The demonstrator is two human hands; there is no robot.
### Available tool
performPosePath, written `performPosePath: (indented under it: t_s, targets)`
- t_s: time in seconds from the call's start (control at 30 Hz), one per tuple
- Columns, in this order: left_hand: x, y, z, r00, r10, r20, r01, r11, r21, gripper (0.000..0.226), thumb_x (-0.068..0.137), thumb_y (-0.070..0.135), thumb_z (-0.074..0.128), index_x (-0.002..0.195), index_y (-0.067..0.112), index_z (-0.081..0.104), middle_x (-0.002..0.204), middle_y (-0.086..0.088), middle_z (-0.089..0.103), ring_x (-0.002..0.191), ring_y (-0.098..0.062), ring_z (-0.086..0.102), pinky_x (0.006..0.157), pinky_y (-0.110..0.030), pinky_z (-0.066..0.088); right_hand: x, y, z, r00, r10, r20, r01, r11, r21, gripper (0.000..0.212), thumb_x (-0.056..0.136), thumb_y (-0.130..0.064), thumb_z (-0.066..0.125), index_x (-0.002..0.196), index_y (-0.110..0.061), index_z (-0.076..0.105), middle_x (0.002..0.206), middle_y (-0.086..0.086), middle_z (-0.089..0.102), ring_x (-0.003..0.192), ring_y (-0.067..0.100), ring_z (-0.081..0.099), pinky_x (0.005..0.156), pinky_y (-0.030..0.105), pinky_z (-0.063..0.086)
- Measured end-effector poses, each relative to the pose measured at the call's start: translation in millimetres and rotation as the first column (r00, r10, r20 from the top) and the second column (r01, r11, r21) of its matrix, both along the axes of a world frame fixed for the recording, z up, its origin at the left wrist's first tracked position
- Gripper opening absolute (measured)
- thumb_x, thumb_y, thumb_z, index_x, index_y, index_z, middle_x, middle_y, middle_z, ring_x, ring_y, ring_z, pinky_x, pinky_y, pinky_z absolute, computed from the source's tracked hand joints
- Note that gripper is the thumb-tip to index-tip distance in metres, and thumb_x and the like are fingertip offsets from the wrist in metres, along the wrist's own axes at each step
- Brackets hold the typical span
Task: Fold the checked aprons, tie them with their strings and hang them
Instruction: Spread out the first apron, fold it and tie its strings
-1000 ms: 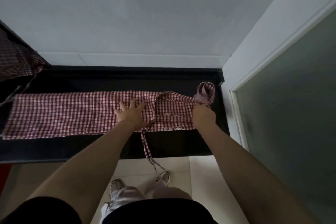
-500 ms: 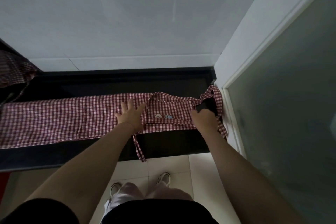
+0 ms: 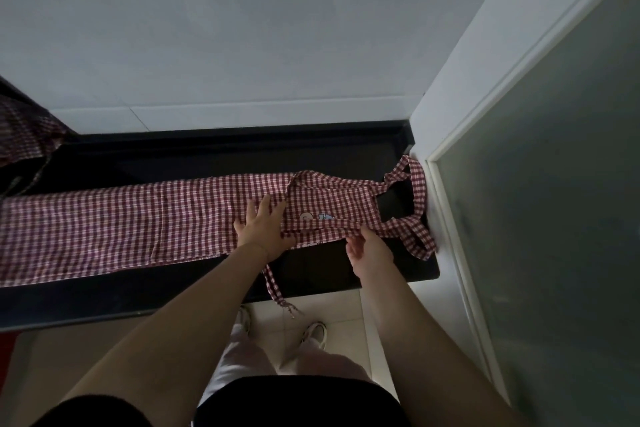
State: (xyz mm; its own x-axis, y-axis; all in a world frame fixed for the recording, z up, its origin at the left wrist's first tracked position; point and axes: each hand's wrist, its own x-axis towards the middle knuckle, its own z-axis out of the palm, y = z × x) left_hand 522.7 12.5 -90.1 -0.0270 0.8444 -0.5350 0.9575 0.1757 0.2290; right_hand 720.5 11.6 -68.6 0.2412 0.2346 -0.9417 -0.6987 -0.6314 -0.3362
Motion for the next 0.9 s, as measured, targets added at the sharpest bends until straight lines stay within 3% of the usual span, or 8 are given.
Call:
performPosePath:
  t_s: [0.23, 0.3, 0.37, 0.47, 0.53, 0.6, 0.8, 0.9]
  targets:
    - [-2, 4, -1, 1.000, -0.008, 0.029, 0.008, 1.000, -0.019, 0.083, 0.089, 0.057, 0.057, 0.155, 0.034, 0.011, 0.164, -0.001, -0.004, 0.150, -0.034, -0.007, 0.114, -0.066, 0.013, 2, 10, 5, 0.895, 0.168, 0.413, -0.218, 0.973, 0.076, 0.043, 0.092, -0.013, 0.066, 0.133, -0.011, 0.054, 0.120, 0.011, 0.063, 0.100, 0.021, 0.063, 0.081, 0.030, 0.052]
    - [-2, 12, -1, 0.994, 0.035, 0.105, -0.034, 0.999, -0.006, 0.071, 0.092, 0.060, 0.047, 0.153, 0.035, 0.021, 0.164, 0.001, 0.006, 0.150, -0.031, 0.001, 0.114, -0.064, 0.013, -13, 7, 6, 0.560, 0.209, 0.801, -0.498, 0.858, 0.125, 0.040, 0.095, -0.010, 0.060, 0.135, -0.013, 0.054, 0.129, 0.007, 0.060, 0.115, 0.021, 0.060, 0.091, 0.025, 0.048]
    - [-7, 21, 4, 0.927, 0.196, 0.320, -0.206, 0.979, -0.003, 0.058, 0.095, 0.055, 0.043, 0.147, 0.030, 0.038, 0.156, -0.001, 0.033, 0.143, -0.028, 0.029, 0.115, -0.057, 0.027, -29, 1, 2, -0.056, 0.085, 0.995, -0.845, 0.527, -0.093, 0.028, 0.095, -0.013, 0.057, 0.123, -0.013, 0.061, 0.117, 0.005, 0.064, 0.106, 0.019, 0.062, 0.086, 0.025, 0.050]
    - [-16, 23, 18, 0.506, 0.567, 0.649, -0.613, 0.767, -0.192, 0.040, 0.100, 0.036, 0.042, 0.129, 0.014, 0.059, 0.131, -0.009, 0.060, 0.117, -0.027, 0.057, 0.103, -0.045, 0.045, -42, -11, -25, -0.514, -0.139, 0.846, -0.849, -0.055, -0.525, 0.030, 0.091, -0.019, 0.061, 0.120, -0.016, 0.062, 0.121, 0.007, 0.059, 0.113, 0.024, 0.056, 0.094, 0.038, 0.050]
    - [-26, 19, 26, 0.050, 0.689, 0.723, -0.706, 0.537, -0.462, 0.046, 0.100, 0.047, 0.038, 0.124, 0.015, 0.061, 0.126, -0.012, 0.063, 0.113, -0.028, 0.060, 0.101, -0.047, 0.047, -44, -18, -33, -0.613, -0.101, 0.783, -0.754, -0.222, -0.619, 0.028, 0.089, -0.018, 0.061, 0.117, -0.016, 0.064, 0.127, 0.007, 0.055, 0.122, 0.027, 0.049, 0.101, 0.042, 0.043]
    - [-37, 15, 23, -0.198, 0.725, 0.659, -0.656, 0.402, -0.639, 0.068, 0.098, 0.061, 0.035, 0.140, 0.009, 0.049, 0.141, -0.019, 0.052, 0.129, -0.038, 0.050, 0.108, -0.052, 0.039, -40, -20, -33, -0.651, -0.058, 0.757, -0.721, -0.266, -0.640, 0.026, 0.091, -0.015, 0.058, 0.117, -0.017, 0.064, 0.127, 0.005, 0.054, 0.122, 0.025, 0.046, 0.102, 0.041, 0.039]
    - [-52, 9, 3, 0.091, 0.743, 0.664, -0.564, 0.588, -0.580, 0.094, 0.061, 0.047, 0.088, 0.139, 0.015, 0.048, 0.129, -0.007, 0.062, 0.108, -0.024, 0.065, 0.088, -0.038, 0.054, -40, -16, -18, -0.561, 0.062, 0.825, -0.813, -0.227, -0.536, 0.032, 0.096, -0.017, 0.051, 0.128, -0.018, 0.050, 0.117, 0.002, 0.060, 0.105, 0.018, 0.055, 0.092, 0.030, 0.041]
    - [-48, 15, 1, 0.199, 0.721, 0.664, -0.555, 0.641, -0.530, 0.075, 0.073, 0.016, 0.083, 0.137, 0.018, 0.044, 0.127, -0.008, 0.060, 0.111, -0.027, 0.063, 0.096, -0.047, 0.052, -39, -13, -17, -0.537, 0.077, 0.840, -0.839, -0.155, -0.522, 0.028, 0.095, -0.017, 0.054, 0.123, -0.016, 0.055, 0.113, 0.003, 0.062, 0.102, 0.017, 0.057, 0.086, 0.028, 0.044]
